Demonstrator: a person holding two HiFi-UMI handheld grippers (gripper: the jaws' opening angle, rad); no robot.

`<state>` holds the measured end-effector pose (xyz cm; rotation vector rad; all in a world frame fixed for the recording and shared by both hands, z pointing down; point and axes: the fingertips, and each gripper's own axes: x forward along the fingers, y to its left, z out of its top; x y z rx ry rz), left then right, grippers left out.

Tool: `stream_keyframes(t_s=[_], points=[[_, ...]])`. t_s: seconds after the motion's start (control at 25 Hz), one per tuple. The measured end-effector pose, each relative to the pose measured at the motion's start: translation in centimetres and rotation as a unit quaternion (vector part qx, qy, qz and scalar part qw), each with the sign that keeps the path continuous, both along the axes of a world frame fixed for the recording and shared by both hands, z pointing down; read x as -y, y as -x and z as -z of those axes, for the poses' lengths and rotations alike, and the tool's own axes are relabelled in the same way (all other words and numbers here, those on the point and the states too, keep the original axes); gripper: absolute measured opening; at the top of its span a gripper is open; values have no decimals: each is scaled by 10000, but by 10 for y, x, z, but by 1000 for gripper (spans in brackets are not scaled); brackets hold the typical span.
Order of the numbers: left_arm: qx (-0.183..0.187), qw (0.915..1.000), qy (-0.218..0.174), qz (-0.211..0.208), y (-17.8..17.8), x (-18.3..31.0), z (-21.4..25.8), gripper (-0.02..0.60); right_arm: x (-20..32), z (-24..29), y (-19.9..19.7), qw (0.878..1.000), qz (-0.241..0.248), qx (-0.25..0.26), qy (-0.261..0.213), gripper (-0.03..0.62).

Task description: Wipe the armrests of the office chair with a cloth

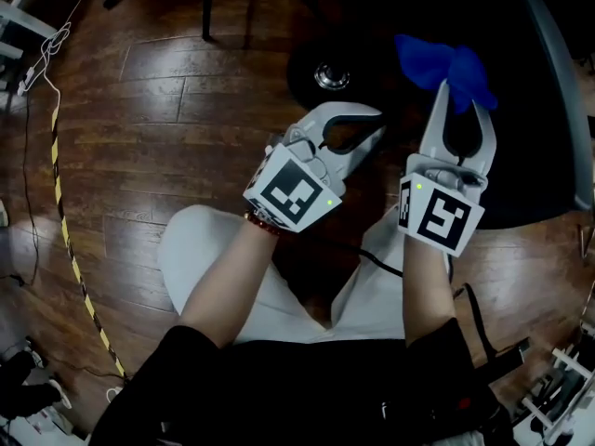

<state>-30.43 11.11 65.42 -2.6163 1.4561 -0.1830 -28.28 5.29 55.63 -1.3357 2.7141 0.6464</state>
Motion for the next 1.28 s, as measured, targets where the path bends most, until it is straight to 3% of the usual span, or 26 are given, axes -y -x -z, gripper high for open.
stream_keyframes(t_s=[0.12, 0.28, 0.4, 0.6, 0.76, 0.92, 1.04, 1.28], points=[[-5, 9997, -166, -163, -5, -5, 3, 0, 2, 6, 2, 9991, -250, -149, -318, 52], [-88, 9995, -256, -146, 0, -7, 11, 0, 20, -6, 14, 9983, -433, -191, -329, 52], [-105, 9996, -244, -88, 3, -7, 18, 0, 35, -29, 21, 9979, -522, -376, -108, 51], [201, 9995, -222, 123, 10, -9, 11, 0, 53, -78, 30, 9938, -600, -723, 600, 52], [134, 9997, -188, 54, 17, -11, 8, 0, 61, -108, 36, 9886, -521, -700, 1230, 52], [-136, 9997, -117, 179, 31, -7, 6, 0, 58, -108, 31, 9873, -472, -593, 1393, 52], [-240, 9995, -47, 207, 36, -6, 3, 0, 50, -76, 26, 9918, -442, -346, 1146, 52], [-200, 9995, 146, 173, 38, -3, -3, 0, 26, 22, 30, 9992, -388, -110, 15, 52]])
